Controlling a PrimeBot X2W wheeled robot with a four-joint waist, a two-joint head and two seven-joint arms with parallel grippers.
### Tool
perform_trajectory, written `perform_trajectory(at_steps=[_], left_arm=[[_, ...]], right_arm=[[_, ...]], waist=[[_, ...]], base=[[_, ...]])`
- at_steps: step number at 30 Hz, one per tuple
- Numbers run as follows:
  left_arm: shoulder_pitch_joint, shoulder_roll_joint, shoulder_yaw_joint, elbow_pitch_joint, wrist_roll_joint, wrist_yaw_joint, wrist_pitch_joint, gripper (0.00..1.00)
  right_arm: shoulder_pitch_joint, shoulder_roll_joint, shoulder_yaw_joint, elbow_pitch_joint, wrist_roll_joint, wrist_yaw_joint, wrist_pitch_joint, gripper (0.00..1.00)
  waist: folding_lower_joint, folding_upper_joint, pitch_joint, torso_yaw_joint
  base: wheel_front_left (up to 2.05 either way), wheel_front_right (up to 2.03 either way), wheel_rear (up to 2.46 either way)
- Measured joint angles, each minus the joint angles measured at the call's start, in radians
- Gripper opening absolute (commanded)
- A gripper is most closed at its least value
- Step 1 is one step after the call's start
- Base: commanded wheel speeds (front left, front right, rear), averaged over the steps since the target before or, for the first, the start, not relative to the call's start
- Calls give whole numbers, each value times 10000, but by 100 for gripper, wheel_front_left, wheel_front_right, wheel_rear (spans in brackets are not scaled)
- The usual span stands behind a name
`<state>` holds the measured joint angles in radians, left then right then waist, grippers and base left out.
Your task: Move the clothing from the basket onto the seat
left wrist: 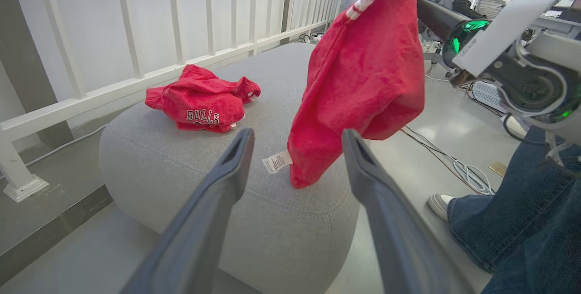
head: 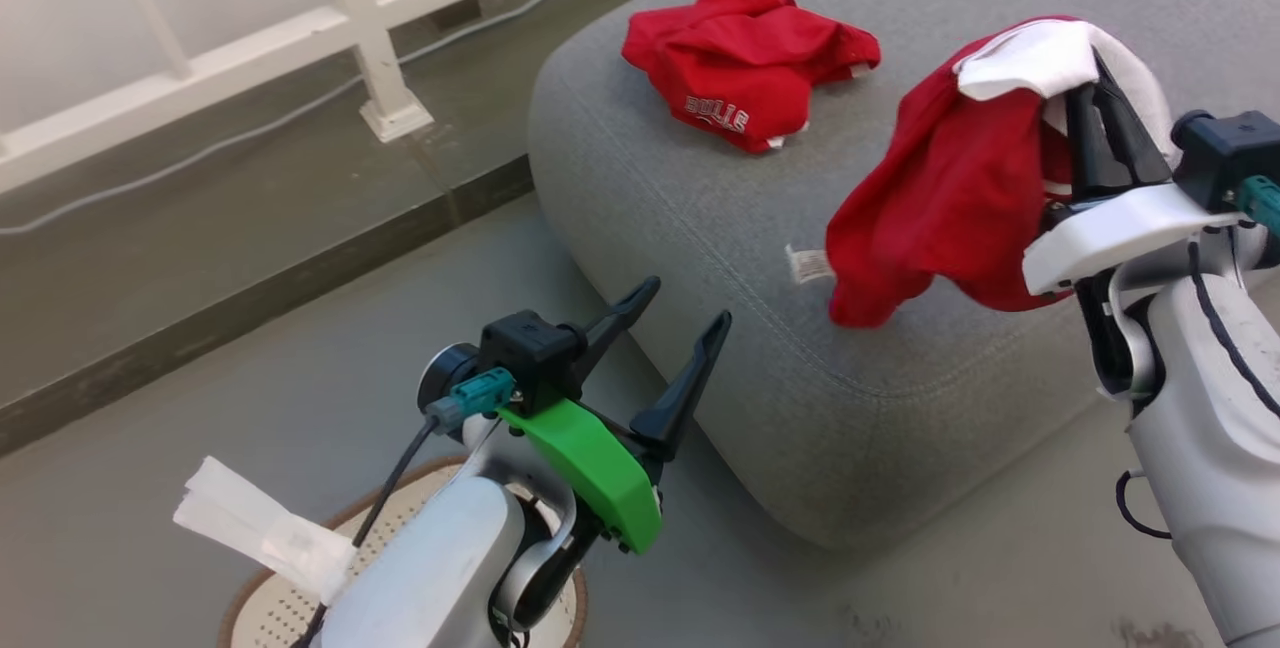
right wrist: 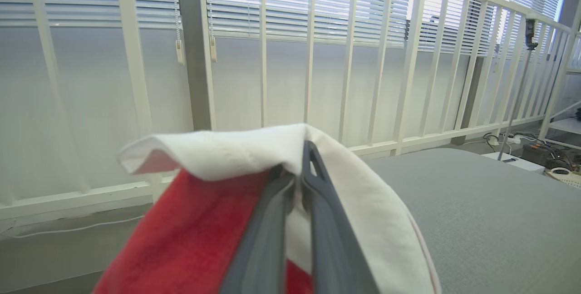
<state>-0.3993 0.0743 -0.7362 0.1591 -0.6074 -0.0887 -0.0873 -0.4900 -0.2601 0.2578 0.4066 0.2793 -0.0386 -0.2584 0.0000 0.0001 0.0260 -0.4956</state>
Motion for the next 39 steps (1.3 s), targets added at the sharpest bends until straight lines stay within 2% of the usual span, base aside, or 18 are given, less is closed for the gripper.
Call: perform_trajectory(at_steps=[7,15,19,27,39], left_arm=[[-2,0,-105,-2,48,-6,4,100],[-31,-4,-215,-148,153,10,257,100],[-140,-4,-305,-316,207,25,355,100],[-558,8,-593,-633,583,23,846,100],[-1446,50,-849,-1415,968,23,1396,100]], right_arm=[[104,0,-215,-130,13,-27,0,0],[-49,-259,-506,-31,132,121,0,0],[-547,-288,-681,63,286,125,0,0],[-2506,-337,-1108,405,466,194,107,0],[-5183,-1787,-1918,1200,489,19,836,0]], waist=[[0,0,452,-325],[0,0,995,-331],[0,0,1272,-229],[0,0,2202,206],[1,0,3804,1426]], base=[[0,0,0],[0,0,0],[0,0,0],[0,0,0],[0,0,0]])
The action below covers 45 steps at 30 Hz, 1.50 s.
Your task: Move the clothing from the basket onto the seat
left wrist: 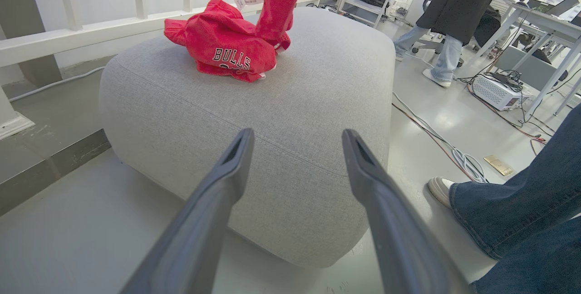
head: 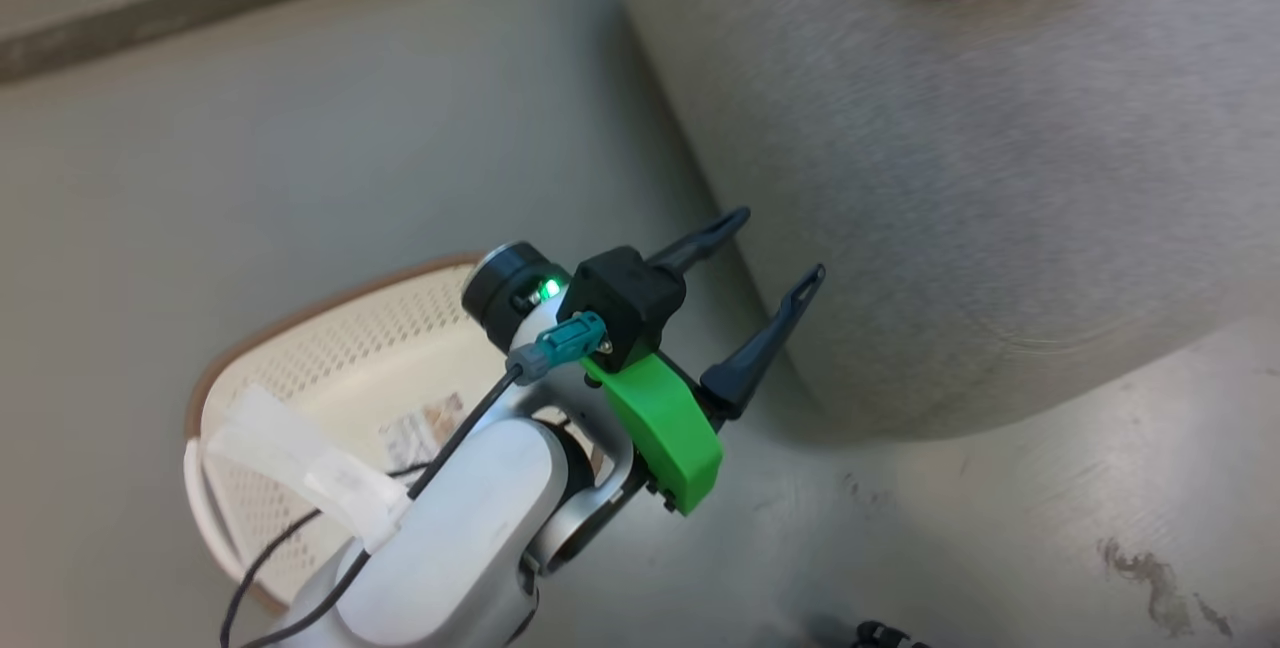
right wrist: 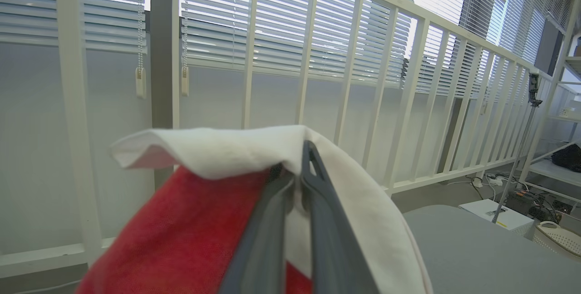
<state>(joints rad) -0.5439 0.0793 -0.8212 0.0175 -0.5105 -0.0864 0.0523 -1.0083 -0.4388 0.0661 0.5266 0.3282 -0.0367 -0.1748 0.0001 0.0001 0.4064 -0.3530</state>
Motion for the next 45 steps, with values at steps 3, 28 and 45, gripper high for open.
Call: perform_trajectory(at_steps=[3,28,45], left_arm=[[-174,59,29,-205,274,2,92,100],[-1074,1058,487,-1133,959,240,627,100],[-1078,1292,706,-874,832,150,462,100]], right_arm=[[-552,-261,-67,161,-23,-2,165,0],[-941,790,-322,2550,4,-619,-278,0],[-942,1174,-19,3279,-142,-512,-729,100]], waist=[[1,0,407,322],[1,0,3710,1145],[1,0,3434,431]], base=[[0,0,0],[0,0,0],[0,0,0]])
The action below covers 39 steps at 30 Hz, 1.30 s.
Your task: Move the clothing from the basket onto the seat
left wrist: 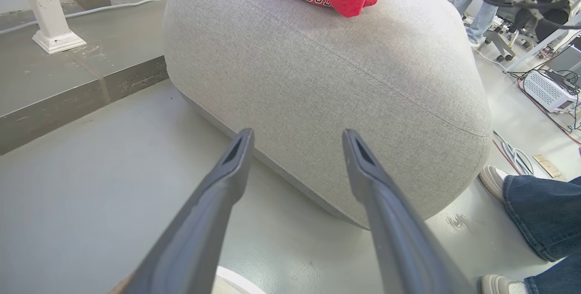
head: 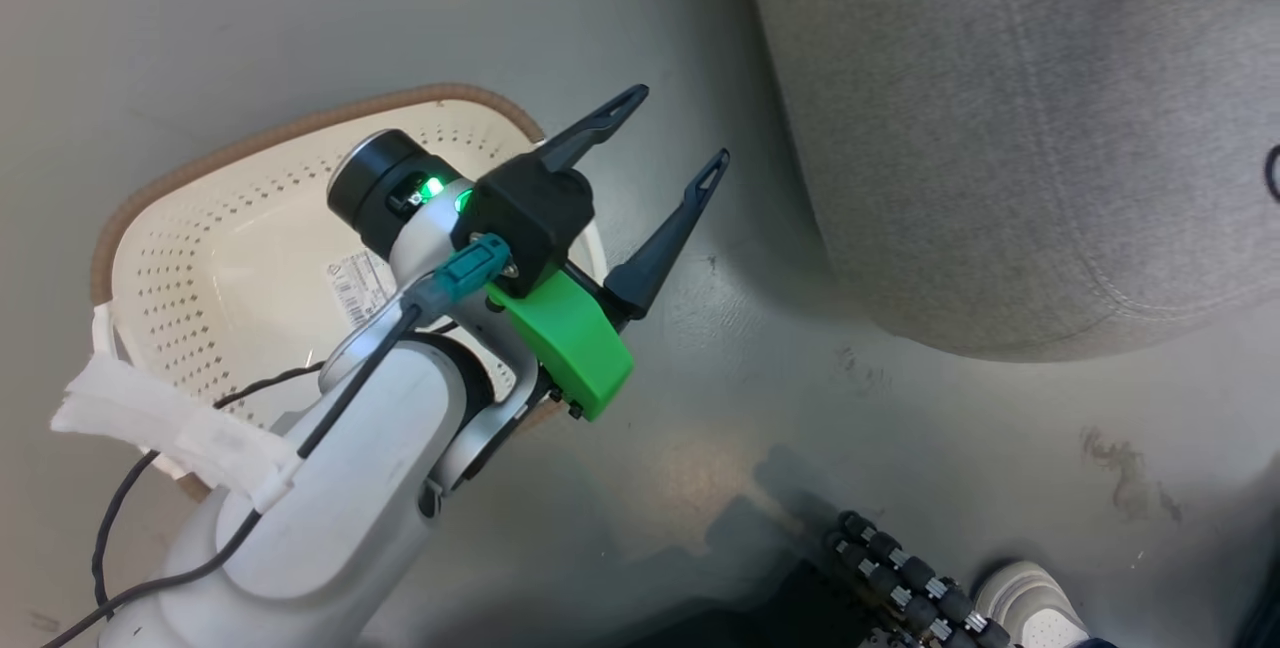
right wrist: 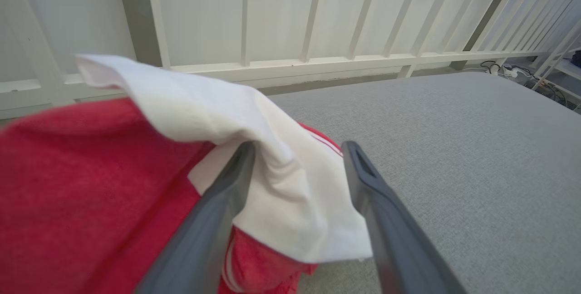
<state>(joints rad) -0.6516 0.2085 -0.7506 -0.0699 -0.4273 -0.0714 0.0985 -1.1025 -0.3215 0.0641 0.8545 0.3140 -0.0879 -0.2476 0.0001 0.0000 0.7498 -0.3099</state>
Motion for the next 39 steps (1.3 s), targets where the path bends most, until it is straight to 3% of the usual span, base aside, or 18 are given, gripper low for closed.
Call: perform_trajectory(at_steps=[12,22,30,39], left_arm=[[78,130,368,341,-384,-2,-476,100],[633,174,1135,871,-715,36,-1480,100],[1455,178,1994,1336,-1246,410,-2489,100],[2390,190,2606,1877,-1459,819,-3206,100]], right_arm=[[780,374,290,169,-115,529,-40,100],[1542,205,215,-782,-345,899,-42,100],[2390,798,370,-1254,-247,1407,-42,100],[3391,1337,506,-2057,-251,1615,-42,100]], waist=[[-1,0,-706,-529],[-2,0,-1716,-681],[-2,0,-2693,-497],[-2,0,-3754,117]], base=[[0,0,0],[0,0,0],[0,0,0],[0,0,0]])
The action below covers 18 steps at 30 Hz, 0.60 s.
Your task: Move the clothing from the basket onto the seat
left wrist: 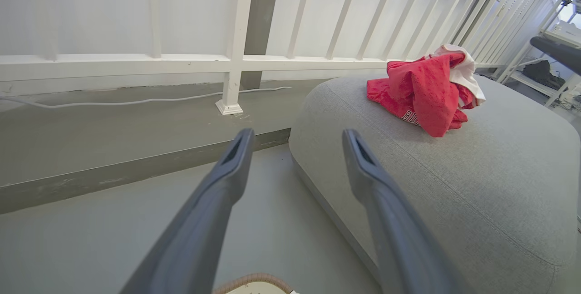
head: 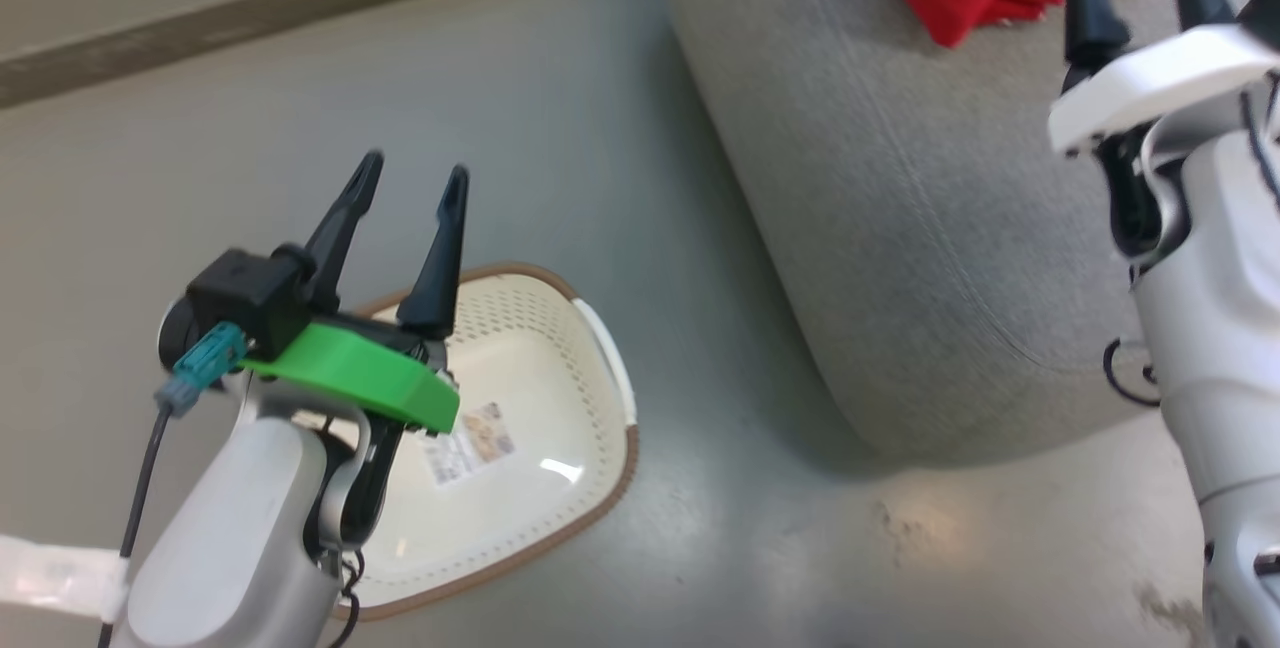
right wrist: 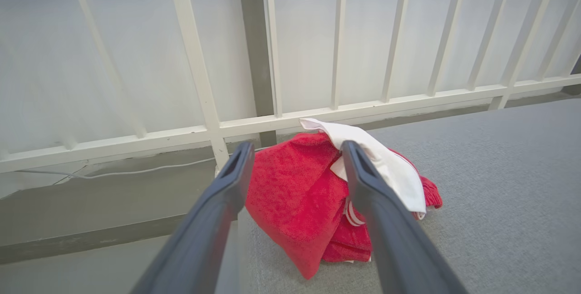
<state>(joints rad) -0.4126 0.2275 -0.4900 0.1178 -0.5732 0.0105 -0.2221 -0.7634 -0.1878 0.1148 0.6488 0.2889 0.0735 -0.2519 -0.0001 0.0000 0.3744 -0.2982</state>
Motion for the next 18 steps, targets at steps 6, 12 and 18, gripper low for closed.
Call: perform_trajectory(at_steps=[6,12,18], left_arm=[[570,-148,313,226,-234,265,-155,100],[1220,-182,709,405,-299,447,-215,100],[2018,-125,1162,602,-301,648,-265,100]], right_arm=[[770,178,249,-510,-186,90,0,100],[1778,573,328,-855,-186,102,0,100],[2779,913,385,-1202,-268,98,0,100]], waist=[[0,0,-611,613],[0,0,-1227,1236],[0,0,-1867,1778]], base=[[0,0,0],[0,0,0],[0,0,0]])
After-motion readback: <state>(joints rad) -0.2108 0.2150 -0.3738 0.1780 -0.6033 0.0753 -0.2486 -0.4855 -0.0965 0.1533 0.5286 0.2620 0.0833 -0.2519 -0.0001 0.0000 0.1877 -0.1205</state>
